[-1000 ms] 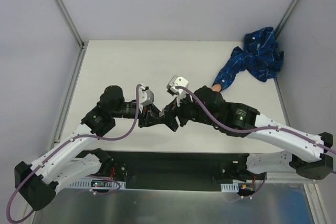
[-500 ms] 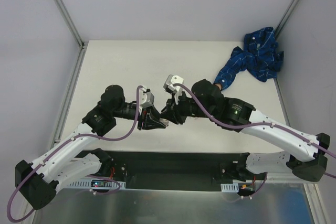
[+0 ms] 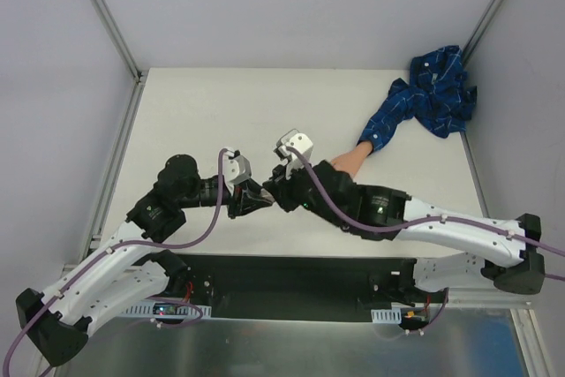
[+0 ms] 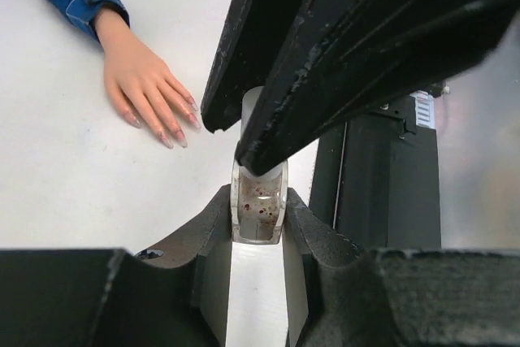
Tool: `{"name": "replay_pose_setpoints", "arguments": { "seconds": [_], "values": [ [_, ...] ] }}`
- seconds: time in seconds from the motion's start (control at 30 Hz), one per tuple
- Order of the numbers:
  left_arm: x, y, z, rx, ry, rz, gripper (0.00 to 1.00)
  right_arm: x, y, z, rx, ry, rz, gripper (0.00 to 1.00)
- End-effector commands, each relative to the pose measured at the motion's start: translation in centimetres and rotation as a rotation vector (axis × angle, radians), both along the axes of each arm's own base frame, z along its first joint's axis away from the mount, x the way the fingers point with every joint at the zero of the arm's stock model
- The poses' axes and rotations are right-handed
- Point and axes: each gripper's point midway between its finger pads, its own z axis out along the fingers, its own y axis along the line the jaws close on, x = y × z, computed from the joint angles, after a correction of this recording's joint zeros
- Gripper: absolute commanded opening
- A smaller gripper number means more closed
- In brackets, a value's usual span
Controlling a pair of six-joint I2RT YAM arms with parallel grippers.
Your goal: Paint the nails
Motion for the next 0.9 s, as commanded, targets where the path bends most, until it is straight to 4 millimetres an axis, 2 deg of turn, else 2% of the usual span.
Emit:
{"name": "replay_pose_setpoints", "arguments": {
  "seconds": [0.0, 0.03, 0.07, 0.1, 0.17, 0.23, 0.27, 0.33, 0.37, 0.43, 0.47, 0.5, 0.57, 0.6, 0.63, 0.67, 0.7, 0.73, 0.77, 0.8, 0.87],
  "values": [
    [4.9, 1.9, 3.7, -0.055, -0.191, 0.286, 0.0, 2.5, -4.7, 0.3, 0.016, -0.085, -0.709, 0.0],
    [4.9, 1.9, 3.7, -0.056, -0.194, 0.288, 0.0, 2.2, -4.3, 0.5, 0.014, -0.096, -0.733, 0.01],
    [4.9, 1.9, 3.6, -0.054, -0.191, 0.289, 0.0, 2.0, -3.5, -0.4, -0.024, -0.106, -0.747, 0.01],
    [4.8, 1.9, 3.7, -0.057, -0.191, 0.288, 0.0, 1.7, -2.5, 0.9, 0.003, -0.09, -0.74, 0.01],
    [4.7, 1.7, 3.6, -0.056, -0.186, 0.273, 0.0, 1.6, -1.5, 1.0, -0.026, -0.096, -0.712, 0.01],
    [4.4, 1.5, 3.7, -0.058, -0.183, 0.252, 0.0, 1.6, -1.3, 1.7, -0.015, -0.088, -0.697, 0.03],
    [4.0, 1.3, 3.7, -0.061, -0.181, 0.223, 0.0, 1.6, -1.3, 2.3, 0.005, -0.076, -0.684, 0.11],
    [3.5, 1.0, 3.7, -0.065, -0.176, 0.191, 0.0, 1.4, -1.4, 1.8, -0.021, -0.06, -0.628, 0.2],
    [3.1, 0.8, 3.9, -0.07, -0.175, 0.162, 0.0, 1.4, -1.5, 2.7, 0.014, -0.051, -0.598, 0.29],
    [2.5, 0.5, 3.7, -0.07, -0.168, 0.121, 0.0, 1.3, -1.4, 2.3, -0.03, -0.062, -0.501, 0.41],
    [1.9, 0.2, 3.7, -0.072, -0.162, 0.077, 0.0, 1.9, -2.3, 2.9, -0.02, -0.059, -0.498, 0.55],
    [1.6, 0.0, 3.7, -0.074, -0.155, 0.056, 0.0, 1.7, -2.5, 2.9, -0.049, -0.071, -0.446, 0.62],
    [1.1, -0.3, 3.8, -0.077, -0.144, 0.017, 0.0, 1.7, -3.0, 3.1, -0.052, -0.073, -0.374, 0.69],
    [0.4, -0.5, 3.9, -0.083, -0.136, -0.021, 0.0, 1.1, -2.2, 2.5, -0.059, -0.044, -0.253, 0.7],
    [0.0, -0.6, 3.9, -0.087, -0.131, -0.046, 0.0, 0.8, -2.1, 3.3, -0.036, -0.067, -0.179, 0.7],
    [-0.3, -0.7, 3.9, -0.088, -0.129, -0.066, 0.0, 1.1, -2.3, 2.5, -0.044, -0.06, -0.149, 0.71],
    [-1.0, -0.8, 4.0, -0.096, -0.123, -0.11, 0.0, -0.2, -1.5, 2.4, -0.025, -0.034, -0.029, 0.71],
    [-1.3, -0.9, 4.1, -0.098, -0.119, -0.131, 0.0, -0.7, -1.3, 3.4, 0.01, -0.057, 0.039, 0.71],
    [-1.6, -1.1, 4.0, -0.098, -0.11, -0.153, 0.0, -0.4, -1.5, 2.8, 0.008, -0.046, 0.069, 0.7],
    [-2.0, -1.2, 4.0, -0.101, -0.096, -0.181, 0.0, -1.9, -0.9, 2.9, 0.027, -0.024, 0.179, 0.7],
    [-2.9, -1.3, 4.0, -0.105, -0.077, -0.244, 0.0, -3.4, -0.6, 3.1, 0.05, -0.002, 0.32, 0.68]
  ]
}}
